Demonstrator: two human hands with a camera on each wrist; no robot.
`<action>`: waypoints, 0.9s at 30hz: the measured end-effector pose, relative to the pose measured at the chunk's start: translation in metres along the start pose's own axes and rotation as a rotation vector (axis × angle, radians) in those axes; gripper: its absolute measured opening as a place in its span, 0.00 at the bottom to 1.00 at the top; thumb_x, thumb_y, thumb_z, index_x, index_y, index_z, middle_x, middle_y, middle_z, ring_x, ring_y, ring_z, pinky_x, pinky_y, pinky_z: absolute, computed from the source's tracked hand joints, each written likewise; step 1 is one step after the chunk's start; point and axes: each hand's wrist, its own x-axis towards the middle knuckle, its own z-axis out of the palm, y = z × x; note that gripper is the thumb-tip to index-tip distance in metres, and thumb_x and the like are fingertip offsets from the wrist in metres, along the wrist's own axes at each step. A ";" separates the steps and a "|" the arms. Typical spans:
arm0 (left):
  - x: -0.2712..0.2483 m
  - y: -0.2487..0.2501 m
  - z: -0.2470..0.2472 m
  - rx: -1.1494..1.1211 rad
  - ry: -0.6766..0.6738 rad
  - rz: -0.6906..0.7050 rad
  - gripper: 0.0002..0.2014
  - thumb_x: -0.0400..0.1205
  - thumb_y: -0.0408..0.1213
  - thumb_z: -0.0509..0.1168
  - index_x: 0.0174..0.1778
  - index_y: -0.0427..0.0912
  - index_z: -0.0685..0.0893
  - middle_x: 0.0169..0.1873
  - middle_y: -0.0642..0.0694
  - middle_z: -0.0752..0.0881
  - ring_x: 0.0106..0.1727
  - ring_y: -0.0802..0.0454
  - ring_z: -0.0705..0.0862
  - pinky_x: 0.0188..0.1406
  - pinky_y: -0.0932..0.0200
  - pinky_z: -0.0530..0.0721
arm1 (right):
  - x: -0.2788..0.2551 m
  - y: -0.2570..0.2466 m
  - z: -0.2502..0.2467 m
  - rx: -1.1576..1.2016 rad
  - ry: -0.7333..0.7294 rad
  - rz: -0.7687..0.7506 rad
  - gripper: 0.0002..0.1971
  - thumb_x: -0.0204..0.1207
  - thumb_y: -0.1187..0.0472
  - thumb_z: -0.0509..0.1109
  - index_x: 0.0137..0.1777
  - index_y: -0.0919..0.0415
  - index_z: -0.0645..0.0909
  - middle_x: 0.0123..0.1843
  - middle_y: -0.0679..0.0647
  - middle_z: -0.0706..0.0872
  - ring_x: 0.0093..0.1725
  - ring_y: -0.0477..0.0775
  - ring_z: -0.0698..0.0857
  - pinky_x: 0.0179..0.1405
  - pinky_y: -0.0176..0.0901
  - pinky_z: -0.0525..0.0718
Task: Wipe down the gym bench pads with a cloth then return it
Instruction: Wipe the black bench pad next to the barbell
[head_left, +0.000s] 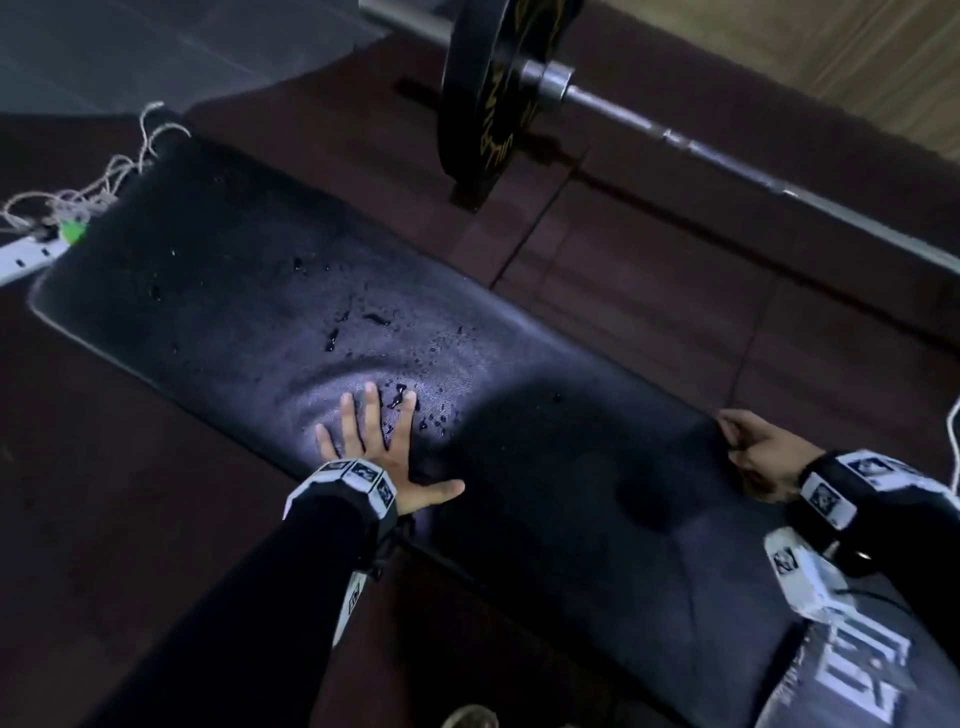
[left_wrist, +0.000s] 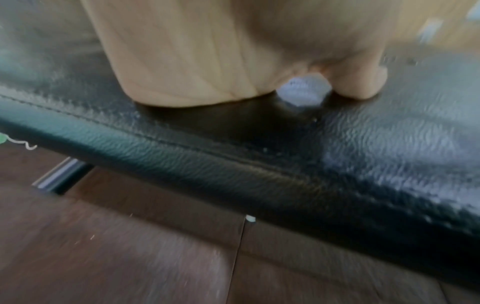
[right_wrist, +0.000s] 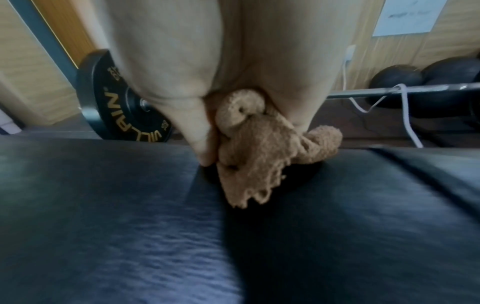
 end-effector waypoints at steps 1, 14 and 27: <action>0.001 0.000 -0.001 -0.002 -0.017 -0.003 0.63 0.39 0.89 0.30 0.60 0.60 0.07 0.62 0.42 0.06 0.63 0.38 0.07 0.60 0.30 0.15 | 0.003 -0.017 0.004 0.087 -0.006 0.013 0.30 0.74 0.87 0.50 0.72 0.63 0.67 0.26 0.48 0.82 0.20 0.34 0.81 0.14 0.23 0.72; 0.002 -0.003 -0.001 -0.028 -0.071 0.004 0.61 0.43 0.89 0.30 0.65 0.62 0.11 0.67 0.43 0.10 0.67 0.39 0.09 0.56 0.34 0.09 | 0.055 -0.150 0.038 -0.010 -0.266 -0.353 0.23 0.83 0.57 0.61 0.78 0.50 0.64 0.58 0.51 0.83 0.57 0.54 0.81 0.66 0.50 0.73; 0.004 -0.004 0.003 -0.039 -0.051 0.016 0.60 0.45 0.89 0.31 0.65 0.63 0.11 0.68 0.44 0.11 0.67 0.39 0.10 0.58 0.33 0.10 | 0.056 -0.140 0.040 0.052 -0.159 -0.494 0.27 0.81 0.61 0.63 0.67 0.23 0.68 0.54 0.52 0.84 0.34 0.46 0.81 0.34 0.30 0.84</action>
